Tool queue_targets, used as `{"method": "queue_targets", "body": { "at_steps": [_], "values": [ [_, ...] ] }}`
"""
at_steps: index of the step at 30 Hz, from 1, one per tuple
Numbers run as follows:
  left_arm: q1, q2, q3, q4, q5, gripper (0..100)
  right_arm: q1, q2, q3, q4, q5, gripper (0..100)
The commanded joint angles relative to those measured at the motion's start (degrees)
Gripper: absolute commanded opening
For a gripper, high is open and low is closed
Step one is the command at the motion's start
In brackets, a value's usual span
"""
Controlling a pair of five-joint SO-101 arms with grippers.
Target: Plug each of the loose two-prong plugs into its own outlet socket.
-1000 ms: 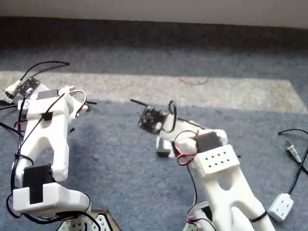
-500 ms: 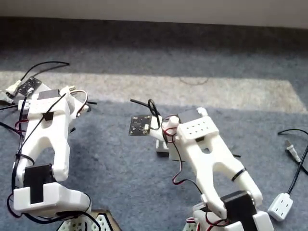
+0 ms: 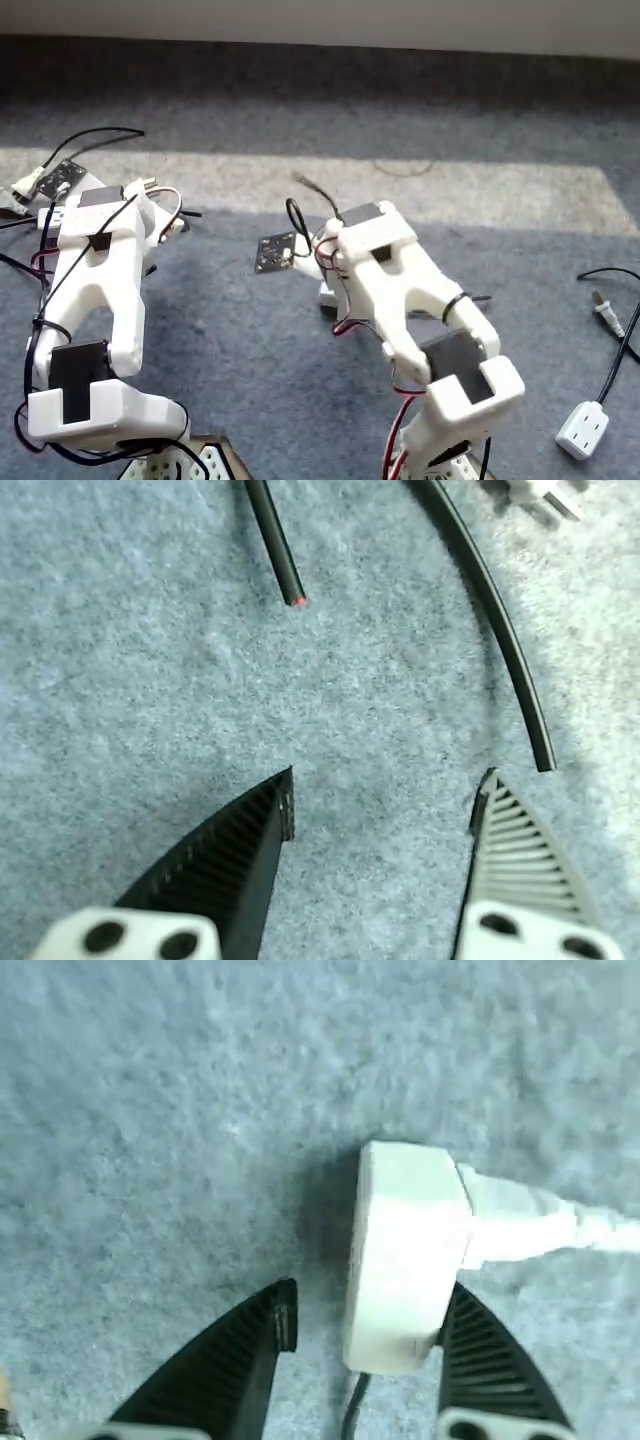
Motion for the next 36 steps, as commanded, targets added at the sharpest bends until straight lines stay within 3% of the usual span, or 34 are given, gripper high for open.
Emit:
{"method": "queue_targets", "body": {
  "at_steps": [1, 9, 15, 28, 36],
  "values": [
    [1.19, -1.10, -0.75, -1.05, 0.09, 29, -1.63, 1.63, -3.74, 0.84, 0.09, 21.3],
    [1.19, -1.10, -0.75, -1.05, 0.09, 29, -2.77, 1.80, -4.00, 0.40, -3.43, 20.9],
    [1.27, -1.10, -0.75, -1.05, 0.09, 29, -2.24, 1.89, -6.81, 0.40, -3.52, 5.4],
    [1.27, -1.10, -0.75, -1.05, 0.09, 29, 3.38, 2.33, -30.73, 0.22, -14.24, 4.8],
    [2.24, -1.10, -0.75, -1.05, 0.00, 29, 5.58, 2.42, -35.21, -14.11, -25.14, 4.8]
  ]
}}
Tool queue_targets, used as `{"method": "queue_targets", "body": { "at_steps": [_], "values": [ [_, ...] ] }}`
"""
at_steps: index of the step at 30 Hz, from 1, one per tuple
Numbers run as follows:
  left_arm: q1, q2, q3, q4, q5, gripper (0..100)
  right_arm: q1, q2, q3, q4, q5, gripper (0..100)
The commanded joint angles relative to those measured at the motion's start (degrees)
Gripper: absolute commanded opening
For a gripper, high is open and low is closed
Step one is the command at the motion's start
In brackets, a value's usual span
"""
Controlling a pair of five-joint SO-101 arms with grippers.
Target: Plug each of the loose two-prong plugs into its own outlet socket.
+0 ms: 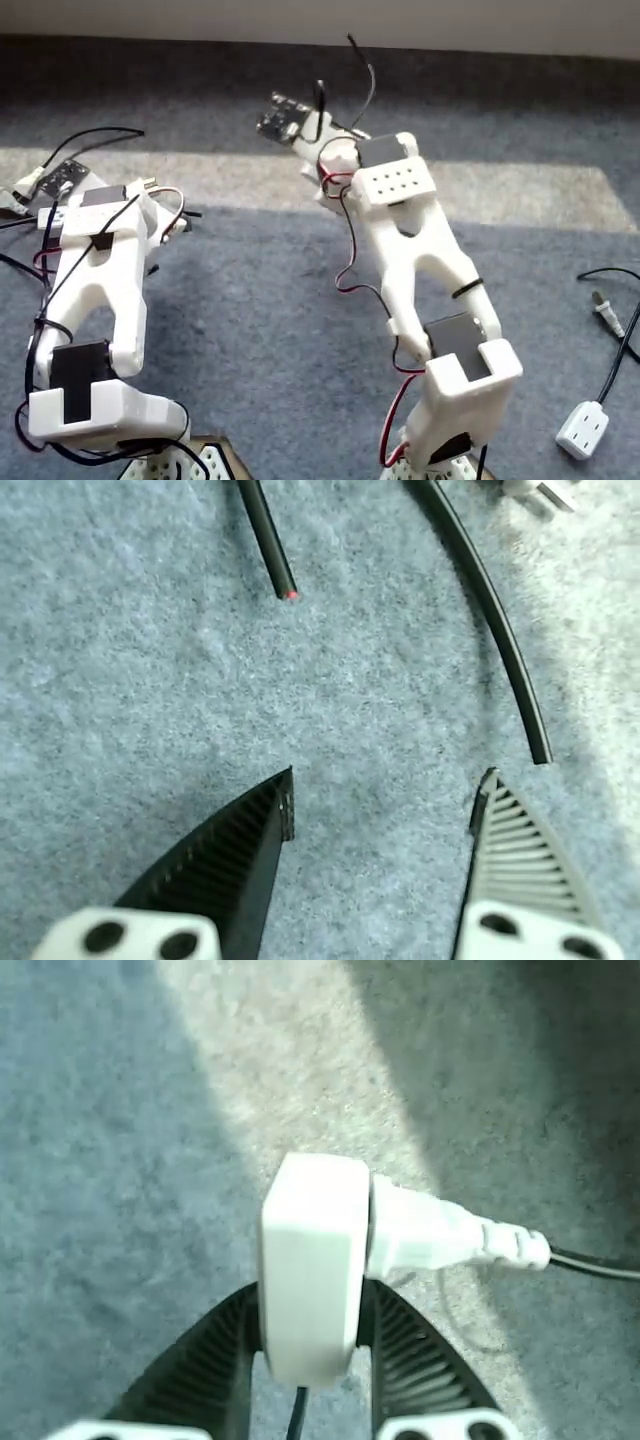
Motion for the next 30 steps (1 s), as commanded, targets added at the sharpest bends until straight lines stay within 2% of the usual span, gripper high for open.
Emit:
{"method": "queue_targets", "body": {
  "at_steps": [1, 7, 12, 17, 23, 30],
  "values": [
    [1.80, -1.10, -0.75, -1.05, 0.00, 29, 0.92, -0.40, -3.30, -6.55, -5.71, 4.8],
    [1.80, -1.10, -0.75, -1.05, 0.00, 29, -3.74, 7.69, -5.49, -9.63, -11.96, 4.8],
    [1.80, -1.10, -0.75, -1.05, 0.00, 29, -4.35, 15.96, -10.95, -18.33, -18.29, 4.8],
    [1.80, -1.10, -0.75, -1.05, 0.00, 29, -4.88, 17.27, -16.22, -15.69, -26.37, 4.8],
    [1.80, -1.10, -0.75, -1.05, 0.00, 29, -4.44, 17.27, -17.01, -12.18, -26.73, 6.0],
    [1.80, -1.10, -0.75, -1.05, 0.00, 29, -4.62, 17.19, -17.01, -7.69, -26.99, 19.6]
  ]
}}
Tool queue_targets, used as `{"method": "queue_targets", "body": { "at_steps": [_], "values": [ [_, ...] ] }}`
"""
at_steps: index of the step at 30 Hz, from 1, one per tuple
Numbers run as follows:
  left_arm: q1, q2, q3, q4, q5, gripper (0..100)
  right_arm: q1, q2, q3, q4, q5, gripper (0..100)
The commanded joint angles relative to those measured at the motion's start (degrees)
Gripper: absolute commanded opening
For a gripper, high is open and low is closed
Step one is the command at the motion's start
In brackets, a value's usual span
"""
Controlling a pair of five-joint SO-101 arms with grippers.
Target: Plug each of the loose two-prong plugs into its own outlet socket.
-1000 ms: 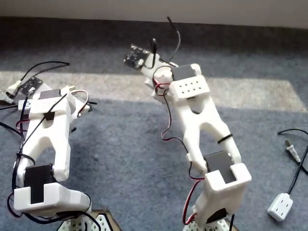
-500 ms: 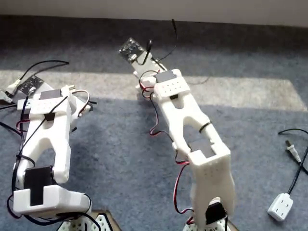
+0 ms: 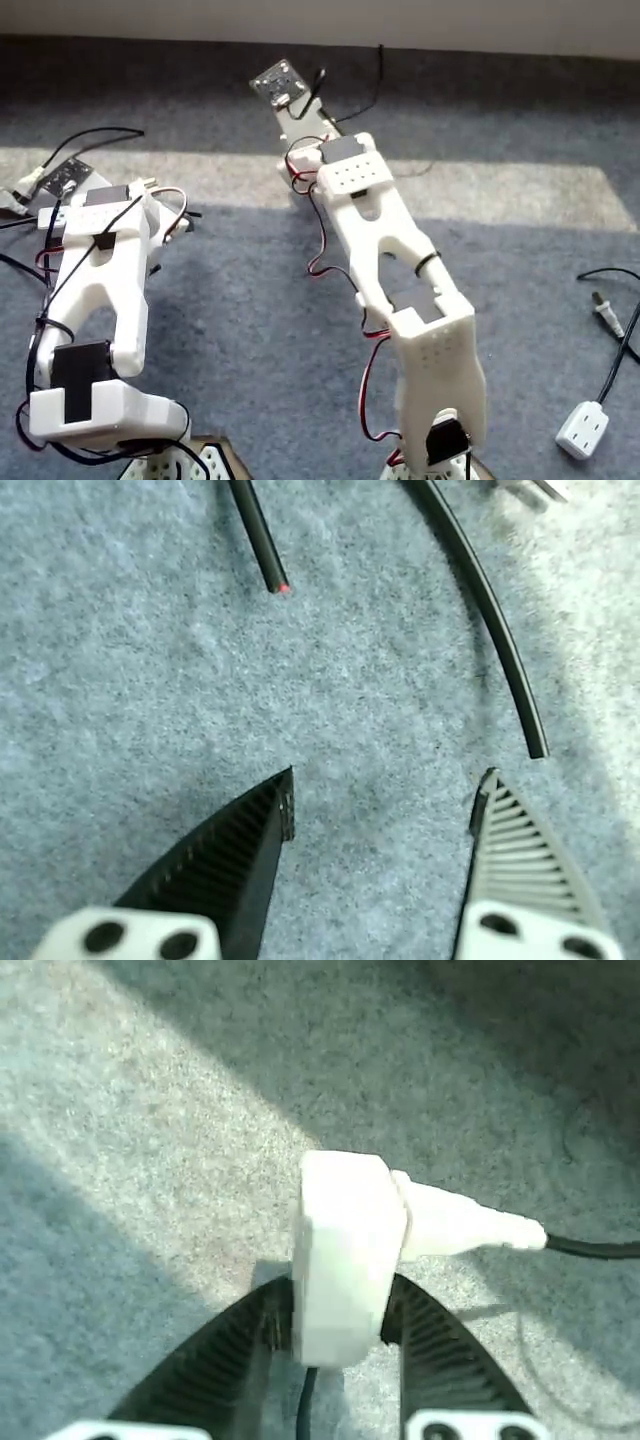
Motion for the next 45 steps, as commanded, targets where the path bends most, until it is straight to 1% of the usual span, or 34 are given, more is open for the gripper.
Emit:
{"method": "queue_targets", "body": {
  "at_steps": [1, 7, 9, 16, 20, 26, 28, 30, 36, 42, 43, 45],
  "values": [
    [1.19, -1.10, -0.75, -1.05, 0.00, 29, -0.66, -1.98, -3.21, 1.63, -0.70, 20.1],
    [1.19, -1.10, -0.75, -1.05, 0.00, 29, -0.48, -3.56, -4.35, 2.33, -0.70, 20.5],
    [1.19, -1.10, -0.75, -1.05, 0.00, 29, -0.66, -5.14, -4.70, 5.49, -0.35, 20.5],
    [1.19, -1.10, -0.75, -1.05, 0.00, 29, -1.27, -14.02, -4.70, 20.62, -0.35, 20.5],
    [1.10, -1.01, -0.75, -1.05, 0.00, 29, 0.92, -19.38, -4.70, 30.73, -0.35, 20.5],
    [0.92, -1.01, -0.75, -1.14, 0.00, 29, 7.16, -27.47, -4.70, 46.55, -0.35, 20.4],
    [0.92, -1.01, -0.75, -1.14, 0.00, 29, 10.86, -31.34, -4.18, 48.13, -0.53, 20.3],
    [0.92, -0.92, -0.75, -1.14, 0.00, 29, 16.84, -35.47, -3.47, 48.04, -0.44, 20.3],
    [0.92, -0.66, -0.75, -1.14, 0.00, 29, 36.09, -43.74, -2.24, 47.96, -0.35, 20.3],
    [0.92, -0.66, -0.75, -1.14, 0.00, 29, 56.66, -46.29, 2.15, 48.04, 0.09, 20.3],
    [0.92, -0.66, -0.75, -1.14, 0.00, 29, 59.82, -46.73, 4.00, 48.04, 1.67, 20.3],
    [0.92, -0.57, -0.75, -1.14, 0.00, 29, 65.19, -47.69, 8.84, 48.04, 7.21, 20.3]
  ]
}}
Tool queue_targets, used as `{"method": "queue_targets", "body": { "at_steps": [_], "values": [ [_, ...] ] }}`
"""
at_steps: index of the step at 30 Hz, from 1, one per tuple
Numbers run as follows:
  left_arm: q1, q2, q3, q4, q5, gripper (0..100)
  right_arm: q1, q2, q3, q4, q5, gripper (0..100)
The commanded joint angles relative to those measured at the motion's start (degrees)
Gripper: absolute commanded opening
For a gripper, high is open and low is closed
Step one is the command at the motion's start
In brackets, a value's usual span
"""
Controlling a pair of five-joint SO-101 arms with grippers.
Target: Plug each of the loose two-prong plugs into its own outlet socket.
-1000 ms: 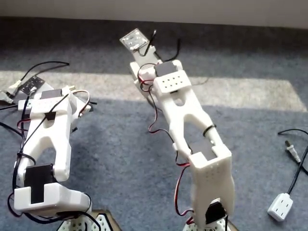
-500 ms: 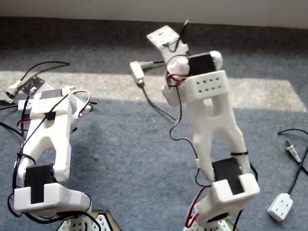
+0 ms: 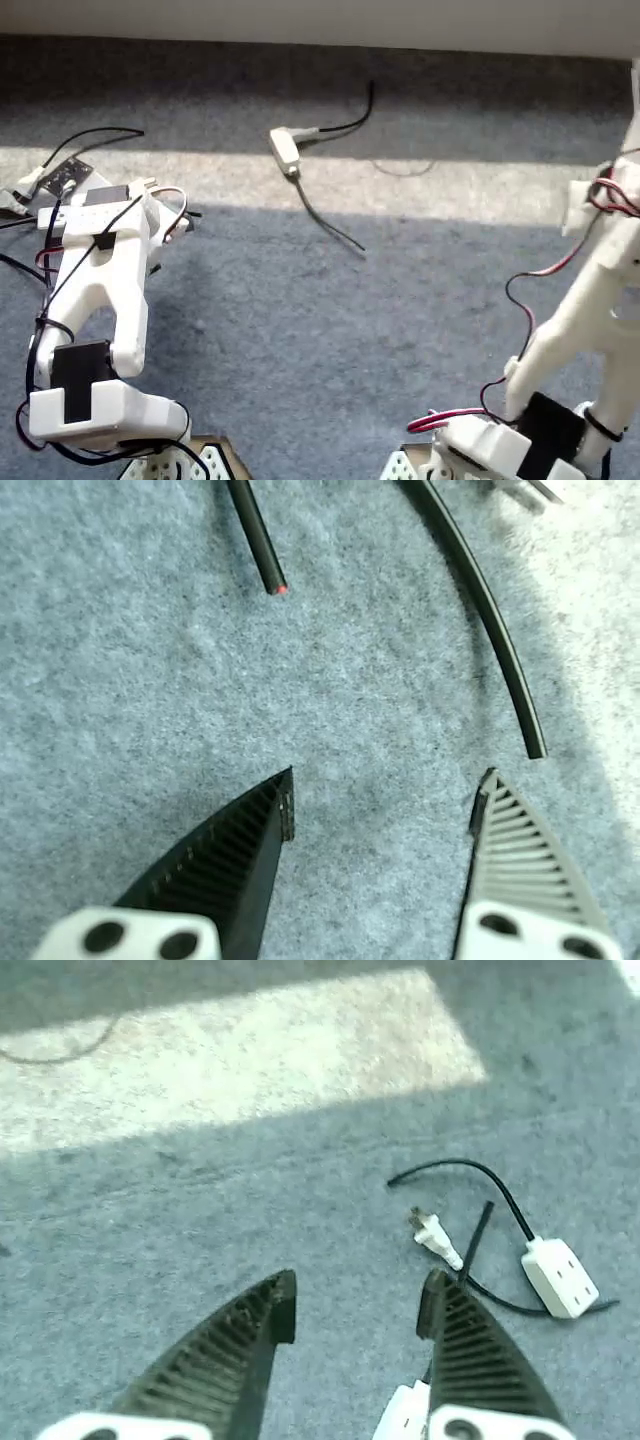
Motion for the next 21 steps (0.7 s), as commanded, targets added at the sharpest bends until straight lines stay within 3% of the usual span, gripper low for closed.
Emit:
{"method": "queue_targets", "body": {
  "at_steps": [1, 8, 12, 21],
  "values": [
    [0.92, -0.57, -0.75, -0.88, 0.00, 29, 10.59, -3.91, 6.37, 2.33, 8.53, 20.3],
    [0.92, -0.57, -0.75, -0.88, 0.00, 29, 22.37, -10.15, 30.99, 2.15, 24.97, 20.3],
    [1.01, -0.57, -0.75, -0.88, 0.00, 29, 25.19, -14.81, 42.95, 1.27, 27.60, 20.3],
    [0.22, -0.57, -0.75, -0.88, 0.00, 29, 32.48, -28.53, 64.66, -24.40, 29.98, 20.3]
  ]
}}
